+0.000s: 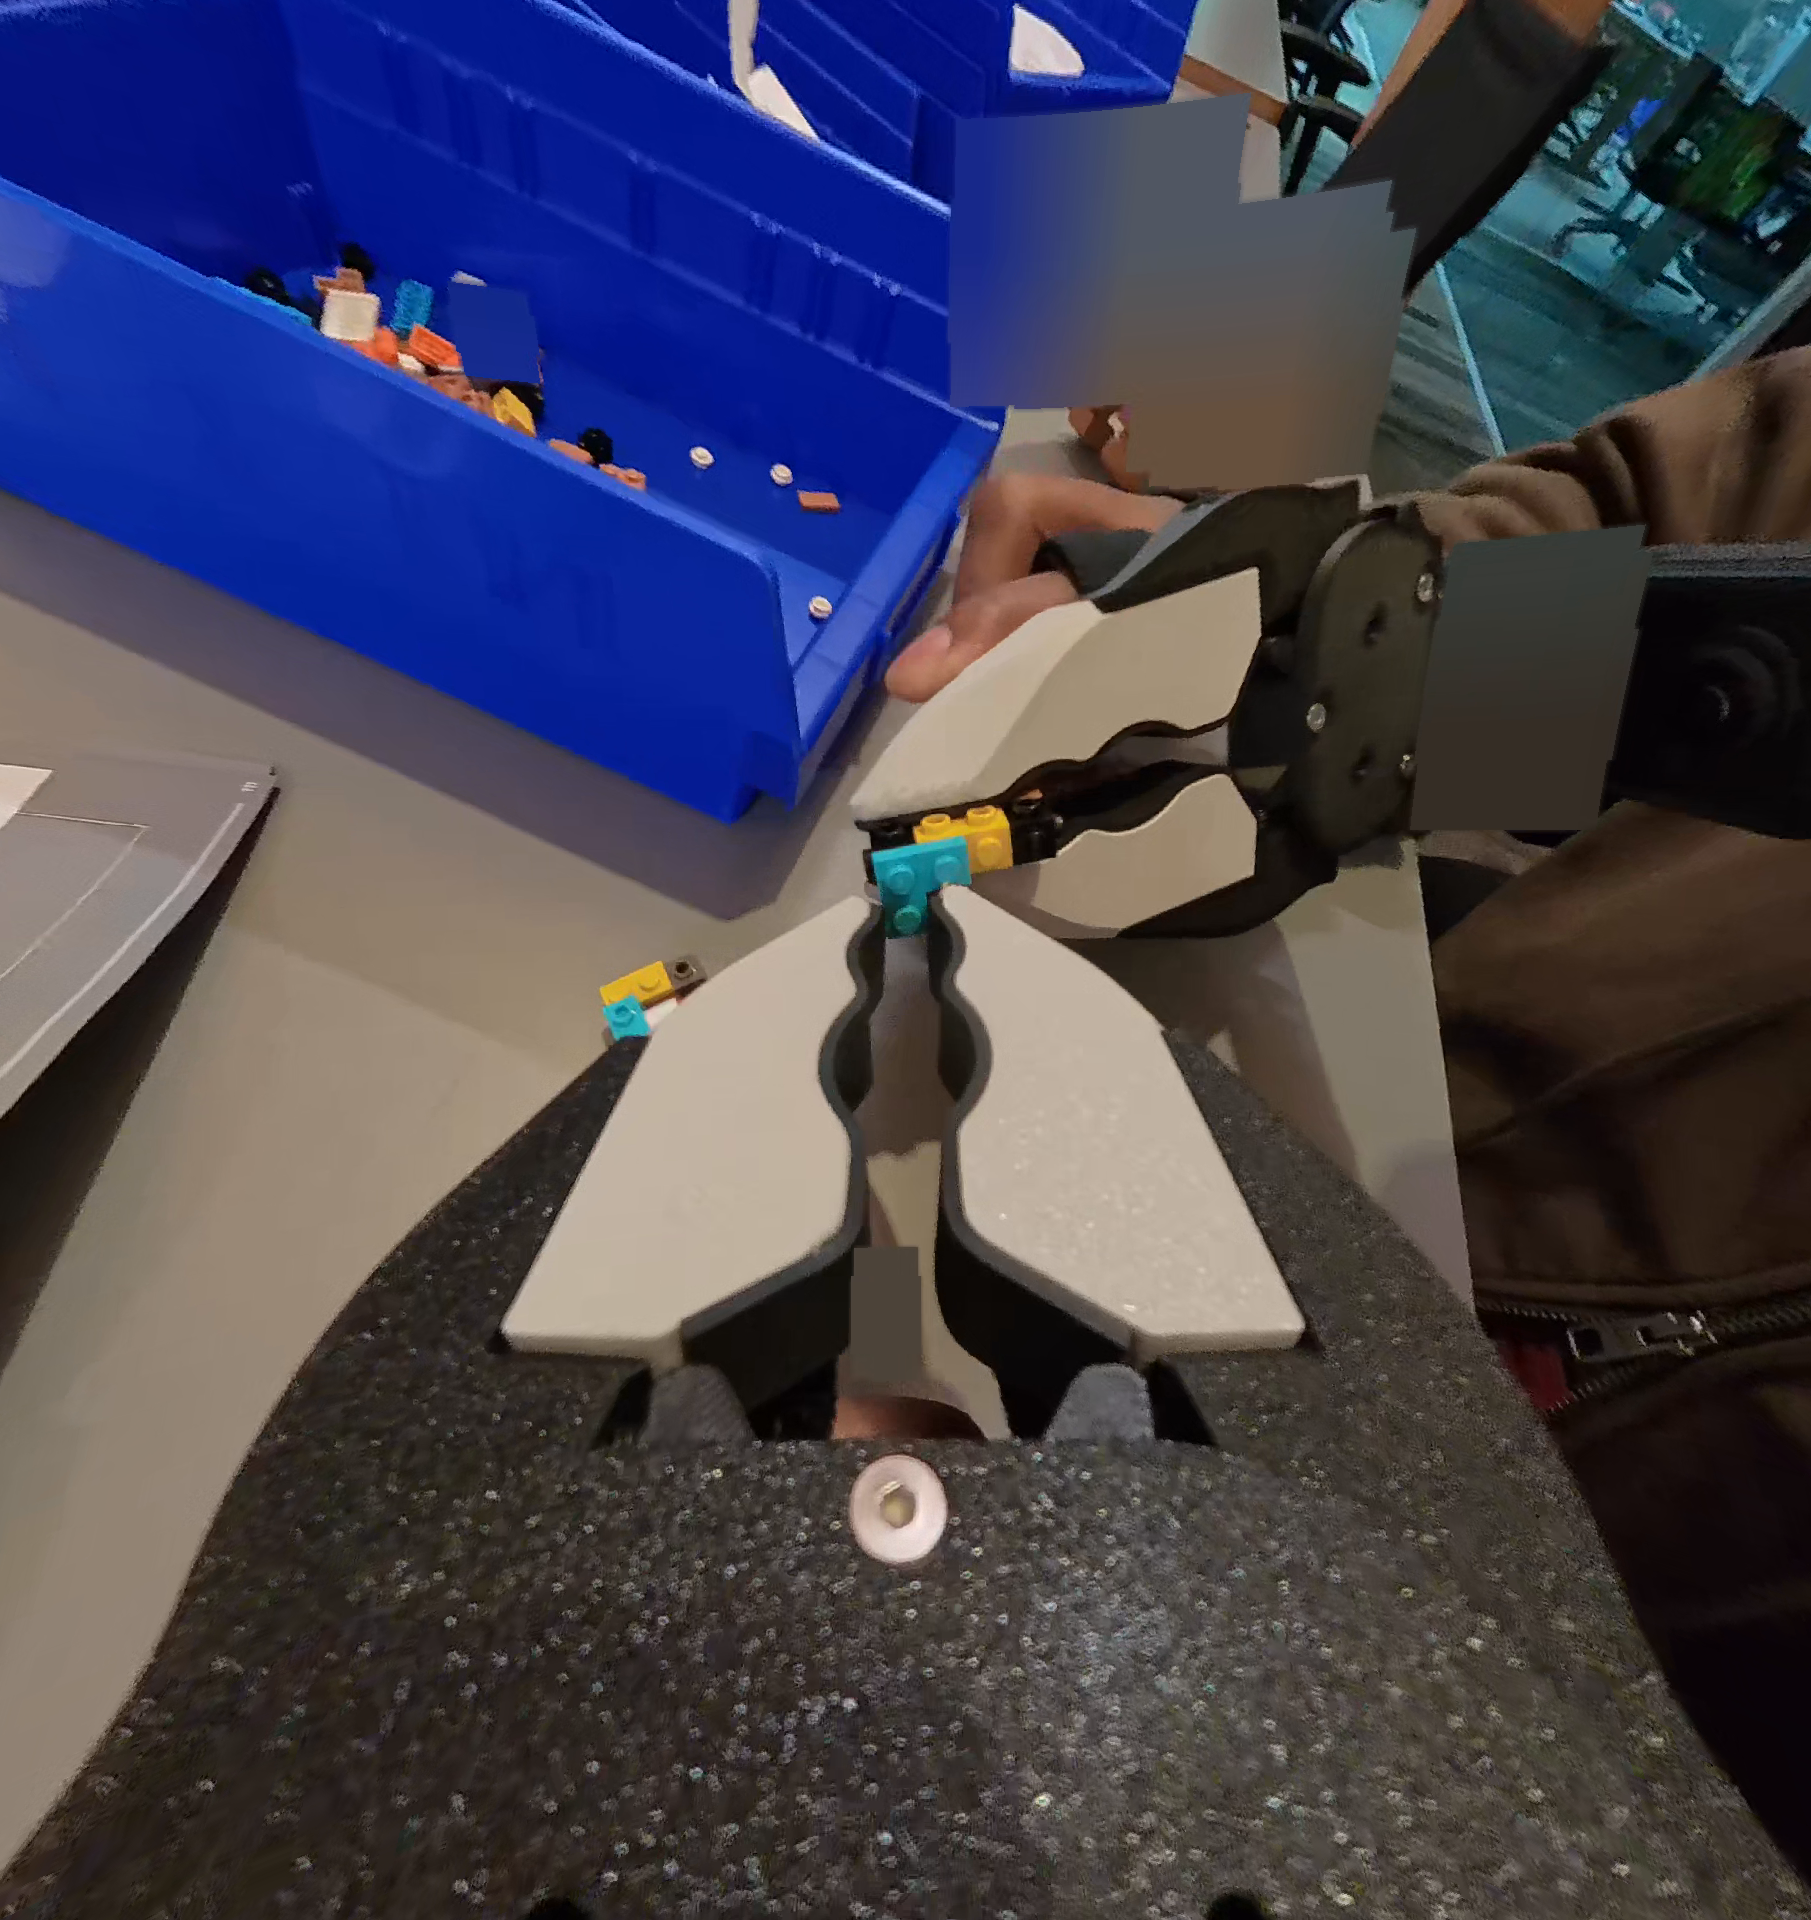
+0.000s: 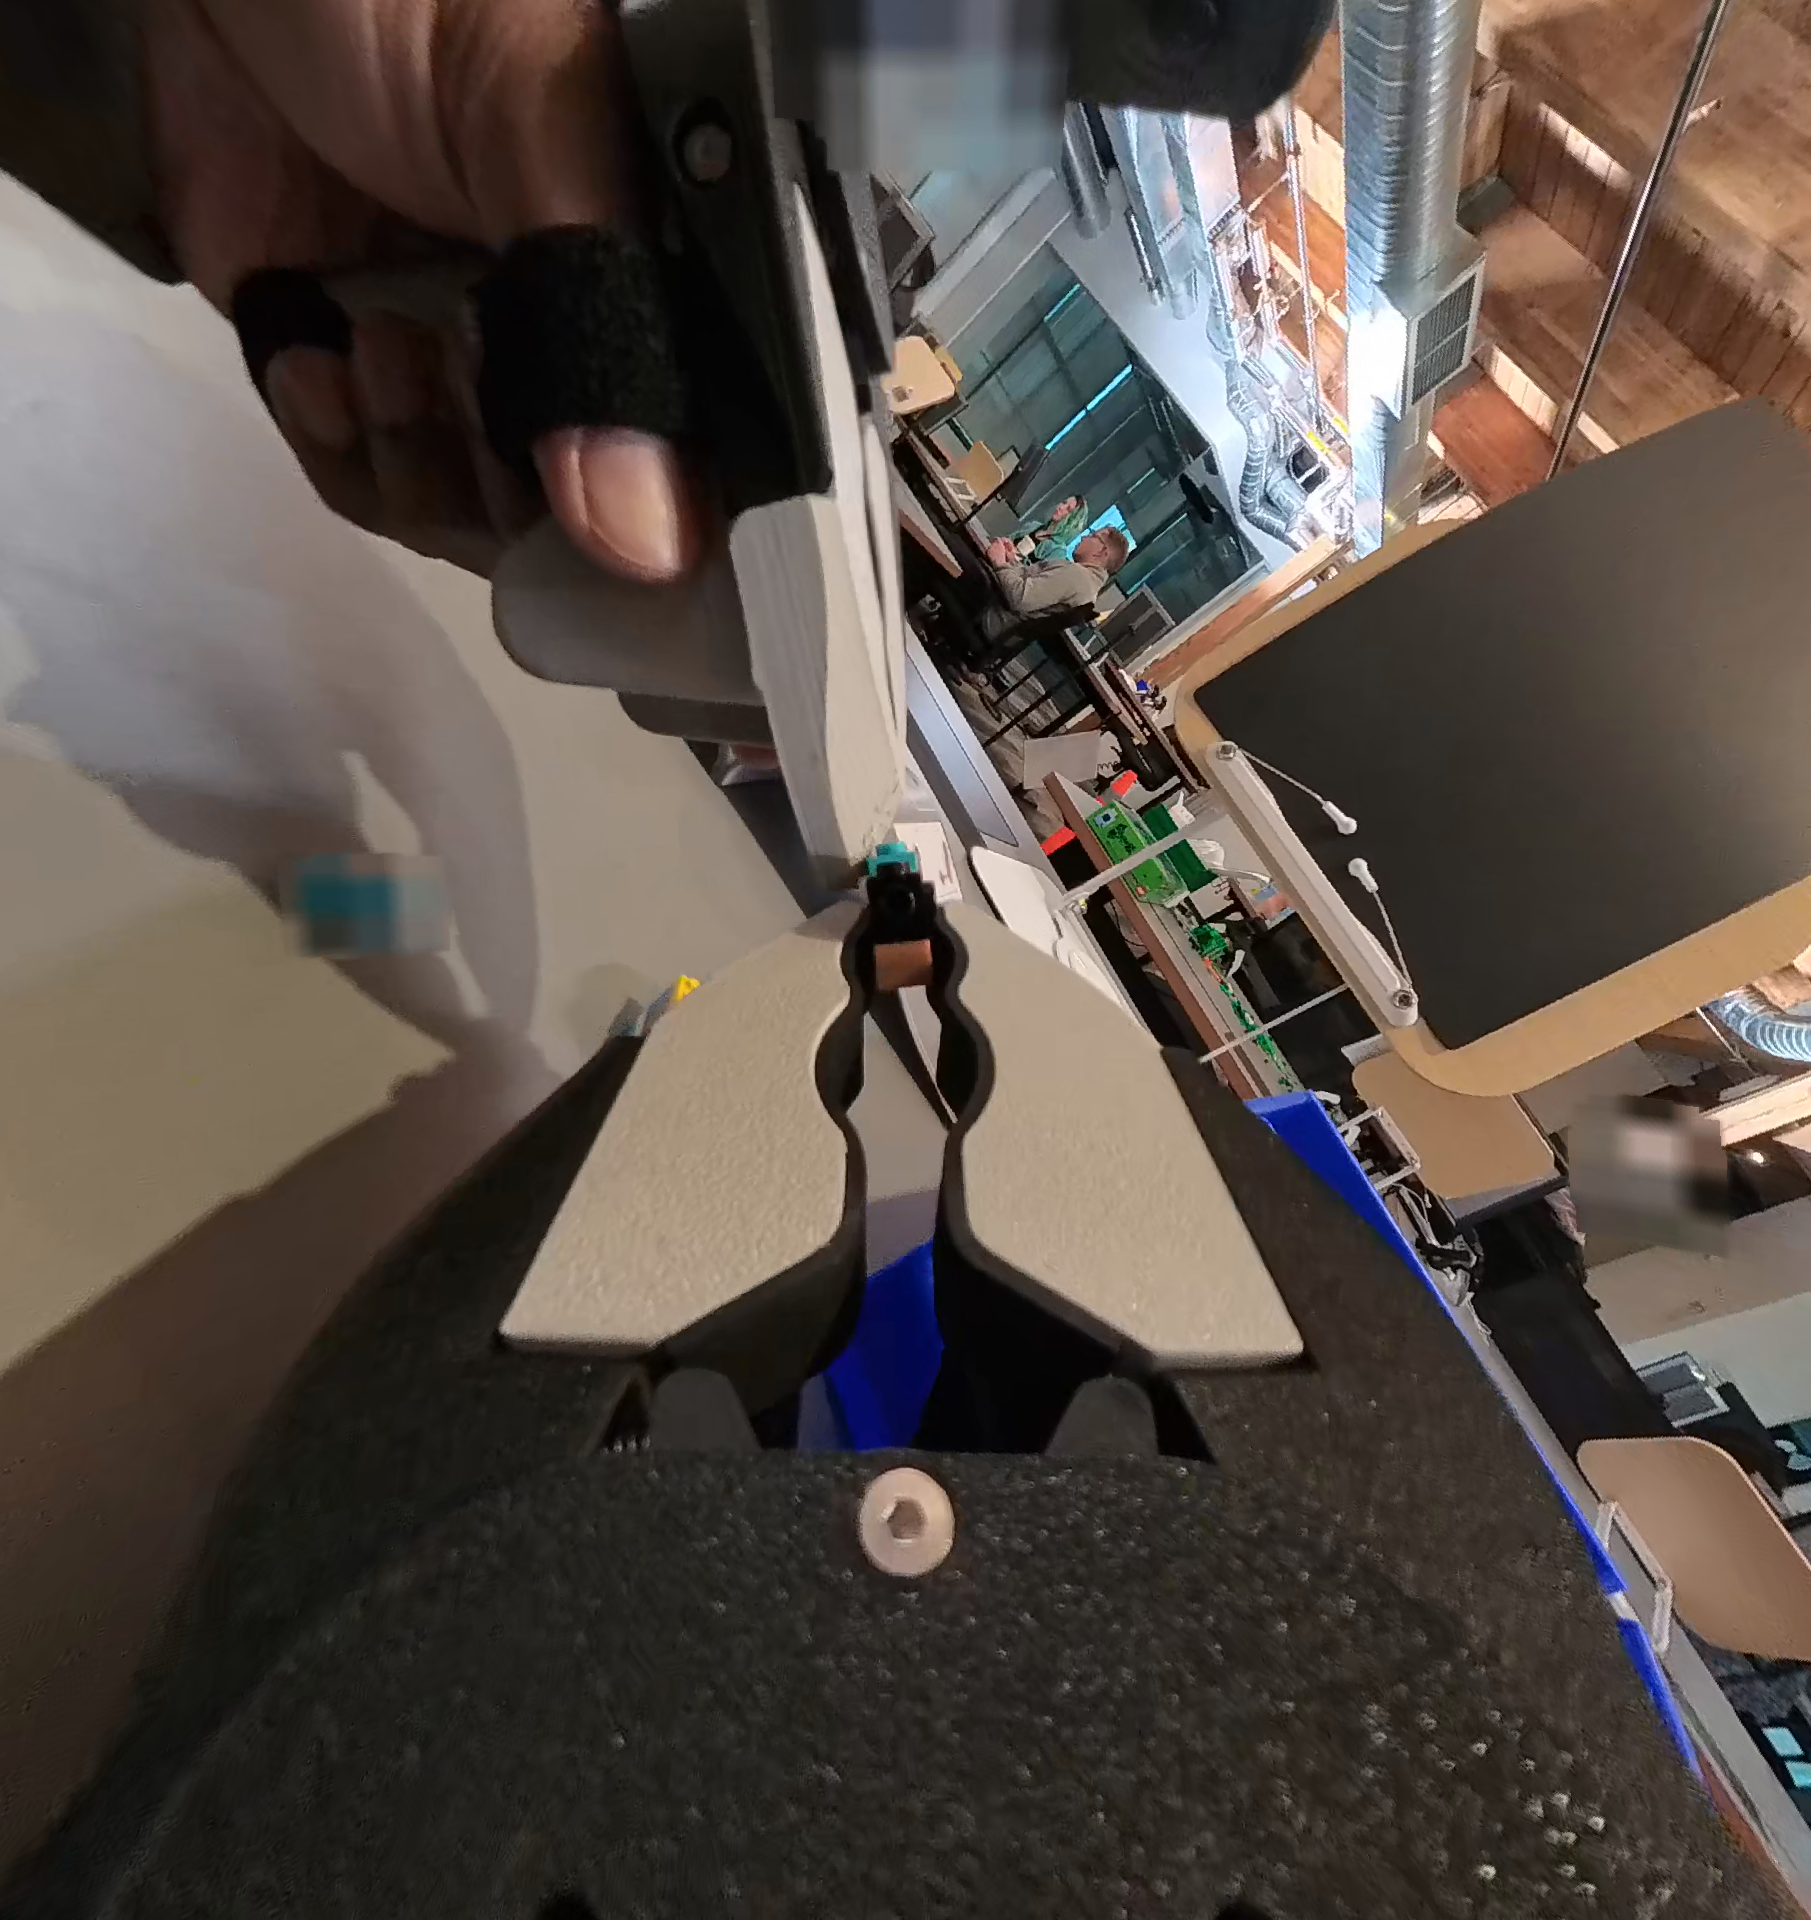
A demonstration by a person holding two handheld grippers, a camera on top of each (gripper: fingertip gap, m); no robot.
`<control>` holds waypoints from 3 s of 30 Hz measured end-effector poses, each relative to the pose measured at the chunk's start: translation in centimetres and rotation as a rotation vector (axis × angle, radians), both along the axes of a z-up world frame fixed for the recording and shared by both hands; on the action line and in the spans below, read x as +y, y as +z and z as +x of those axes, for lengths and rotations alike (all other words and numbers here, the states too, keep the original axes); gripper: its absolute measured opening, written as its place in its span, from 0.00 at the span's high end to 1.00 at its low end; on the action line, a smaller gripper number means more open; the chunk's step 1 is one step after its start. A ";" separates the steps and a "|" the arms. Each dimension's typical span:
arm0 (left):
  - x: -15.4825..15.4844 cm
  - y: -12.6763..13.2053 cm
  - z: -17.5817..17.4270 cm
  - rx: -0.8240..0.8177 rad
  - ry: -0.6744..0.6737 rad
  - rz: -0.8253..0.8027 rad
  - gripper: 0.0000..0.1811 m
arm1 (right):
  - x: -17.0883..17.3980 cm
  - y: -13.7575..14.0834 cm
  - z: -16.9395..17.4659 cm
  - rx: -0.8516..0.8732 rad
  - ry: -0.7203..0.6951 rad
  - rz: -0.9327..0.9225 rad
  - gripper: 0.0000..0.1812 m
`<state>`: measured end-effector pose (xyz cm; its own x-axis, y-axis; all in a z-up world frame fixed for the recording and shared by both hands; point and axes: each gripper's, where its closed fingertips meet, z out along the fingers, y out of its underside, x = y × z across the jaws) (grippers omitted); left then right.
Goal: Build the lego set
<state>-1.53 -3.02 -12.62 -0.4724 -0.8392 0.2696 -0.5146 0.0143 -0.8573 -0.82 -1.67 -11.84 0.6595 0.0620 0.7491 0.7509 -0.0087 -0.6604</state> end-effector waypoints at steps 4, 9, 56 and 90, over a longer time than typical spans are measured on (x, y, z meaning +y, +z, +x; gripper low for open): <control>-0.3 -0.1 -0.7 0.056 -0.086 -0.028 0.96 | -0.2 -0.1 -0.7 -0.020 0.042 0.001 0.95; -0.6 -0.5 -1.4 0.111 -0.170 -0.061 0.96 | -0.3 -0.4 -1.4 -0.035 0.083 -0.013 0.95; 0.3 1.1 -1.5 -0.025 0.014 -0.094 0.98 | -0.1 -0.4 -2.2 0.255 0.210 -0.098 0.95; -0.3 3.7 -2.5 -0.531 -0.101 -0.046 0.89 | -1.1 3.4 -3.9 0.996 0.660 -0.147 0.95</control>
